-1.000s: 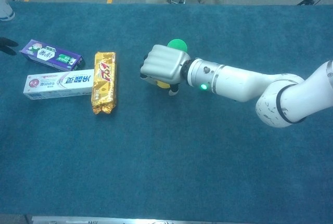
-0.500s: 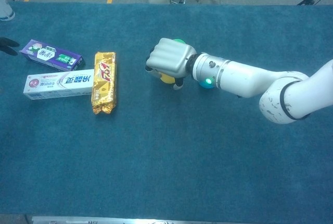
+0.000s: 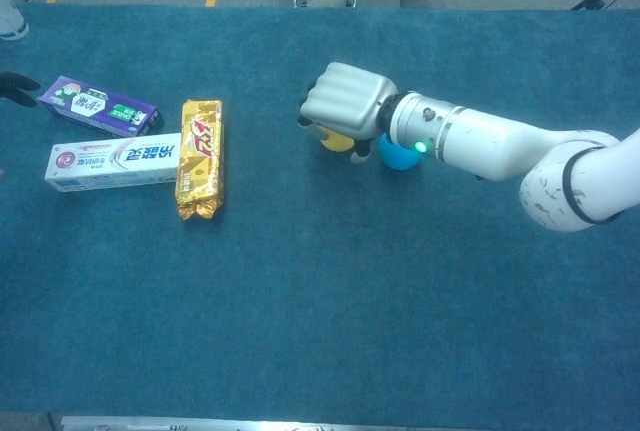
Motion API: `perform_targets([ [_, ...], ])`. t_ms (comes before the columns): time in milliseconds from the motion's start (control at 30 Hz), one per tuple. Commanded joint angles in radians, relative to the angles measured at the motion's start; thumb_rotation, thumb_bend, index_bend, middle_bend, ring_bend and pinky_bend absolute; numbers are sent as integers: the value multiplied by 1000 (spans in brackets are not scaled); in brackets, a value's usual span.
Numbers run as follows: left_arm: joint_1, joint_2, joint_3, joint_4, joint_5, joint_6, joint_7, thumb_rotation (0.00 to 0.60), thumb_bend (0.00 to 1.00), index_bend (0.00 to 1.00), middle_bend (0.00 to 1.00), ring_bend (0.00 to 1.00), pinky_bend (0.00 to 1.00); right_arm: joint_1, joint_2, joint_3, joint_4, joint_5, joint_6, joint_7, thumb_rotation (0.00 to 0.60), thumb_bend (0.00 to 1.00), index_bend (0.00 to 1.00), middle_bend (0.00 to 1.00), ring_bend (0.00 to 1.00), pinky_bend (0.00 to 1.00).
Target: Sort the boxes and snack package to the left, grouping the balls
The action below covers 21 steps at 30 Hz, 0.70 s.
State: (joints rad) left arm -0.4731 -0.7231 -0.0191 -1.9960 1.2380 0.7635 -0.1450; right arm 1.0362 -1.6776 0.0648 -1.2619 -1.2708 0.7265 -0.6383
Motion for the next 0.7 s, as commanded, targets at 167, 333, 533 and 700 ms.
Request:
perform_targets([
  [167,-5,-4,-1,-2,-2,-3,6,600,270,0,124,0,141,-25,39,-12,-37,4,21,1,600,17,489,395,306,512],
  [333,-8,-5,-1,-6,-7,-4,13,600,270,0,124,0,141,-34,63,-13,-60,-1,33,8,600,16,489,395,306,512],
  [533,-10,-5,-1,-9,-13,-4,20,600,270,0,124,0,141,-46,104,-20,-96,-8,41,16,600,16,489,396,306,512],
  [700,-16,-10,-3,-9,-15,-9,25,600,270,0,125,0,141,-56,131,-8,-136,-31,65,59,600,17,489,396,306,512],
])
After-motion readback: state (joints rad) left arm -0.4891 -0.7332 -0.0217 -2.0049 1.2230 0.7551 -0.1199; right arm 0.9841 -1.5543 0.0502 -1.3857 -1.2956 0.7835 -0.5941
